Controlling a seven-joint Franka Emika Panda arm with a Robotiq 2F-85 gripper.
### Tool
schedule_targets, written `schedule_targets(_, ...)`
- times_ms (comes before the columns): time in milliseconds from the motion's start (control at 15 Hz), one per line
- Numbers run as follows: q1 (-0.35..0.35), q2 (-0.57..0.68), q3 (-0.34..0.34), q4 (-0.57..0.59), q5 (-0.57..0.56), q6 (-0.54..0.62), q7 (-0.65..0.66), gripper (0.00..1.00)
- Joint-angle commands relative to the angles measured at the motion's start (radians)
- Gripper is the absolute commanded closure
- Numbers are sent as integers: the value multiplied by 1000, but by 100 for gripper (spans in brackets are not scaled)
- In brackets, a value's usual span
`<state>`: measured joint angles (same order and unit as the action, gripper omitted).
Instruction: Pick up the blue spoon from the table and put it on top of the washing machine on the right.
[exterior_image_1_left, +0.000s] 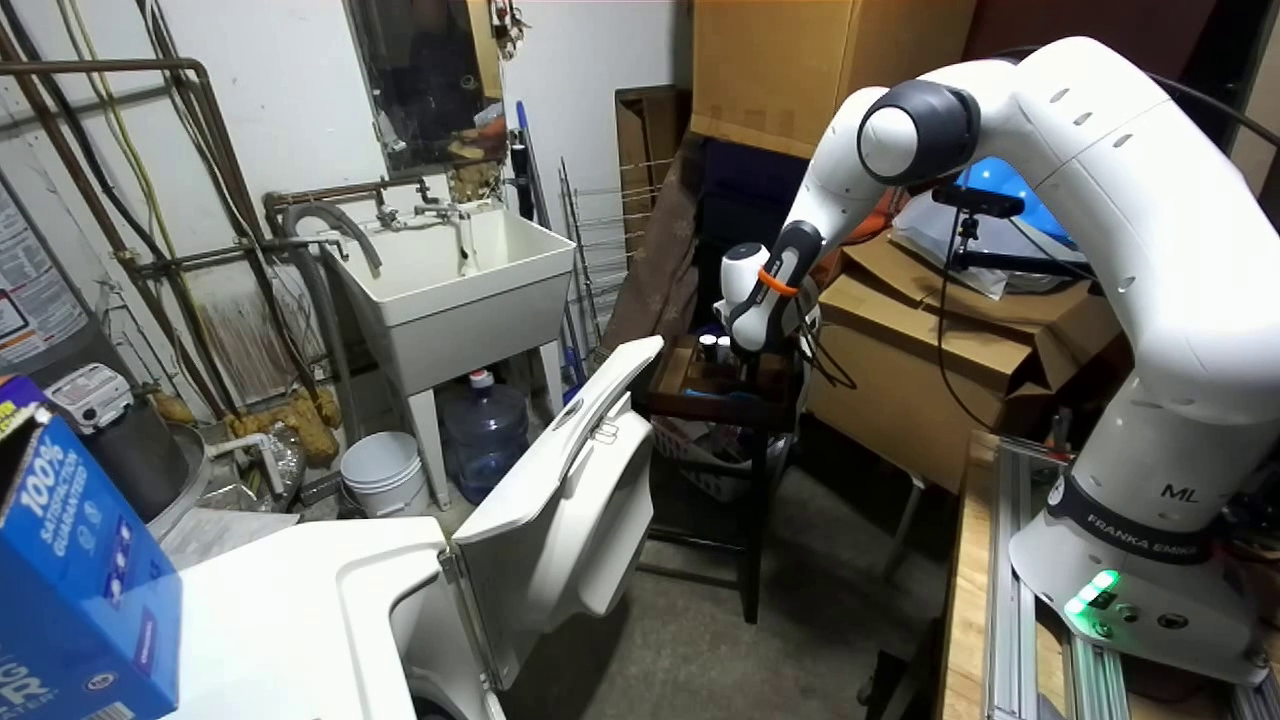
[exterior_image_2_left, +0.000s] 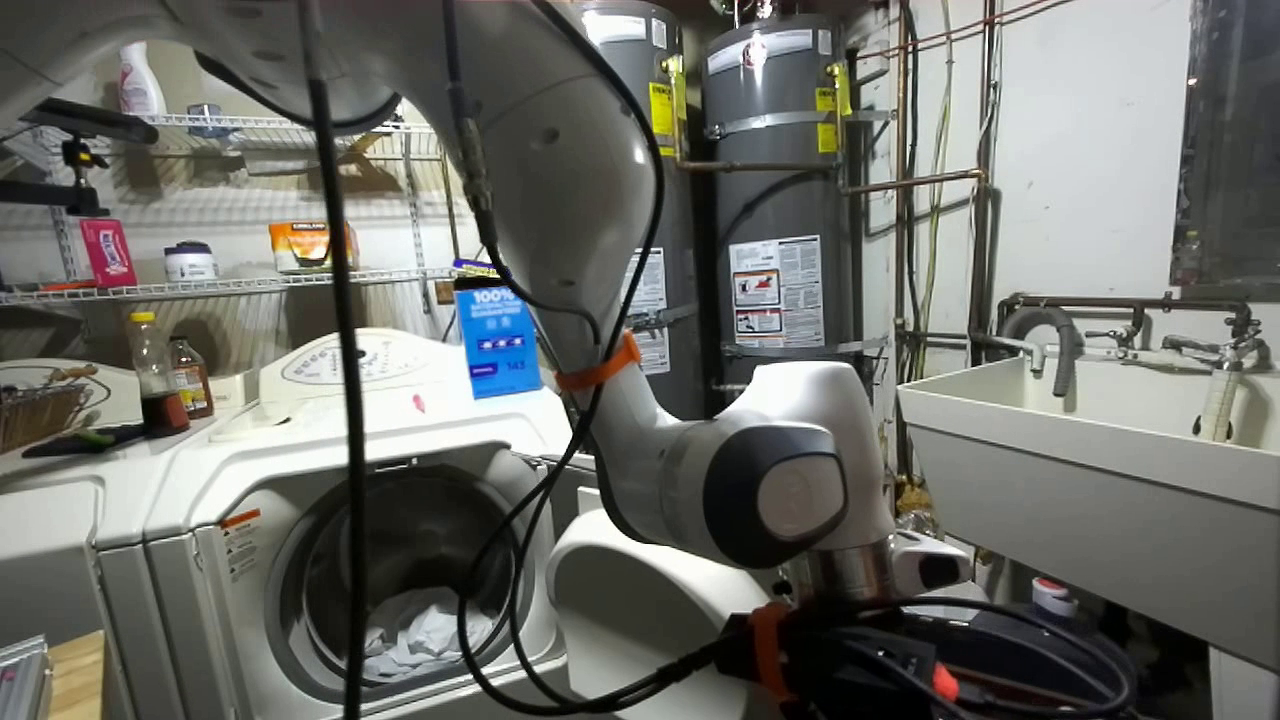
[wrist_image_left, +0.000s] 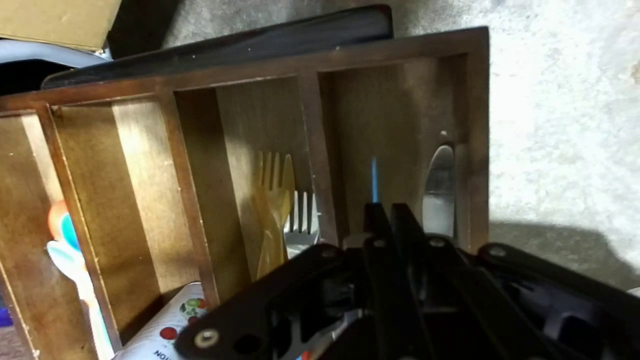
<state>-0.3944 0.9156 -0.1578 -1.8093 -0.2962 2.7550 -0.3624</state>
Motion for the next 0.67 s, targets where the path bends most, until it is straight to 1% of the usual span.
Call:
schedule_targets(0,-1,54,9,79,25,-67,-23,100)
schedule_targets(133,-4,72,7,101,27,-86,-22,100)
schedule_targets(267,-11,75,10,111,29,-95,-28,97)
schedule_targets(333,-15,71,12,107,27,-86,-32,87)
schedule_targets(400,-15,66,10,104,24,-81,-33,81)
schedule_targets(467,-20,57,15,94,23,-73,-41,79)
schedule_targets(533,-20,53,15,90,22,-66,-42,73)
schedule_targets(600,-21,48,16,86,20,-63,-48,70)
